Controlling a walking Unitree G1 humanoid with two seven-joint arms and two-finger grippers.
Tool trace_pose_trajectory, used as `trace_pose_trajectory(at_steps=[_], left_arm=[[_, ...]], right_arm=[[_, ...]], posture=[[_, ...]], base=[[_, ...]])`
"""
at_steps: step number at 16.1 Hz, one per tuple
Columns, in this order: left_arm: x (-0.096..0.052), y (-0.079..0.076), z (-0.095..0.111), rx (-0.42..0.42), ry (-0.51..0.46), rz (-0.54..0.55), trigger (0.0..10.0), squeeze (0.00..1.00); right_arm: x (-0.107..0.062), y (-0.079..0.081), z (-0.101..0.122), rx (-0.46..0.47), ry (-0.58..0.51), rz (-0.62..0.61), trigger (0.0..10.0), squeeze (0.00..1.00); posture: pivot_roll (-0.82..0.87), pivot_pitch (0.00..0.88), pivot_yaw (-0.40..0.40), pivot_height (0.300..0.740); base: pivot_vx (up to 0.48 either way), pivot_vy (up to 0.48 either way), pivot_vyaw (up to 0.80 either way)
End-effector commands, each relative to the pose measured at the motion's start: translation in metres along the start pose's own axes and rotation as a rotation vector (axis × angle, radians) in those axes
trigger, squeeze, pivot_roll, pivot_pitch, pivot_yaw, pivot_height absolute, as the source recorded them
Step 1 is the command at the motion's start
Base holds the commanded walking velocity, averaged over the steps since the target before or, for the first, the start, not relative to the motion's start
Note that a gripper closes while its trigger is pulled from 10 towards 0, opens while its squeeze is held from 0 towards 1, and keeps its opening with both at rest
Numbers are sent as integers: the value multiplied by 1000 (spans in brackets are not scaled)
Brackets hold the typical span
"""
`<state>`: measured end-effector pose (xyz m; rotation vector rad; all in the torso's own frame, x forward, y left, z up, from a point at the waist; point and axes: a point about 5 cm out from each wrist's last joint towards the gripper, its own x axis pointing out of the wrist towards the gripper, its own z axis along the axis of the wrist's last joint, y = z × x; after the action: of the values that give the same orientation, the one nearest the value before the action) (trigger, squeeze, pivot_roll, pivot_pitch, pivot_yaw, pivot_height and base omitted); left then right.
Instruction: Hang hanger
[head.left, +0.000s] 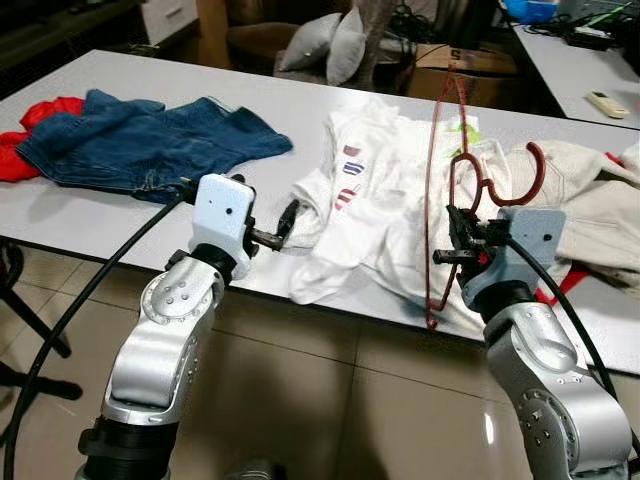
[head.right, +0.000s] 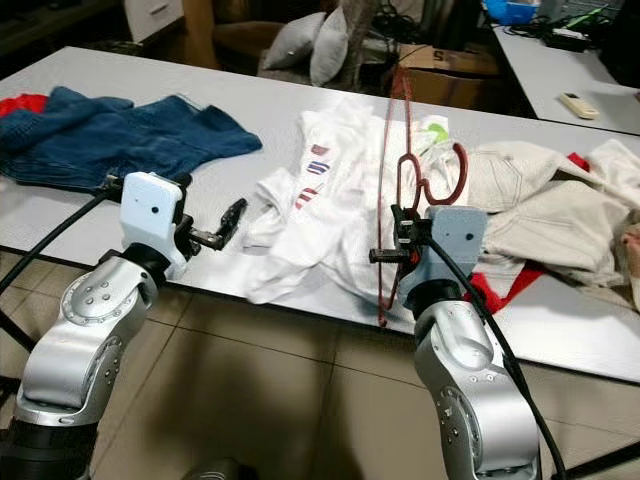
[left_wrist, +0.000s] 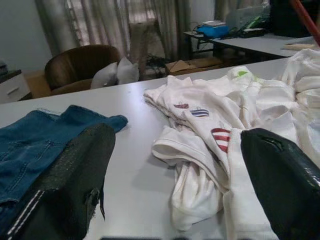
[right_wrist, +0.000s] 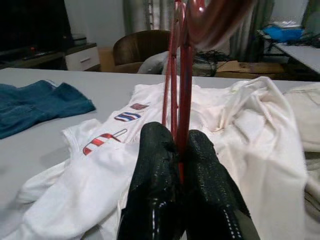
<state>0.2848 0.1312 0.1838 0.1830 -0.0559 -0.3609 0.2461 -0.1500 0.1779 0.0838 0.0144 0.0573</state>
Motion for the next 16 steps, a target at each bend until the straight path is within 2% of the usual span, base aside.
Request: trace_pose_trajectory(at_steps=[1, 8, 11, 16], left_arm=[[3, -3, 1, 21, -3, -27, 10000, 0], [2, -2, -1, 31, 13, -30, 10000, 0], [-1, 2, -3, 38, 25, -23, 10000, 0], [-1, 3, -3, 40, 26, -23, 10000, 0]], right_arm=[[-2, -6, -3, -21, 22, -20, 10000, 0], [-4, -18, -12, -27, 72, -69, 10000, 0], [-3, -23, -9, -17, 36, -121, 10000, 0], [-5, -20, -12, 9, 35, -112, 10000, 0]], posture=[[10, 0, 8, 740], [31, 0, 12, 740], [38, 0, 7, 740], [34, 0, 16, 740]], base=[[0, 341, 0], [0, 344, 0], [0, 344, 0], [0, 343, 0]])
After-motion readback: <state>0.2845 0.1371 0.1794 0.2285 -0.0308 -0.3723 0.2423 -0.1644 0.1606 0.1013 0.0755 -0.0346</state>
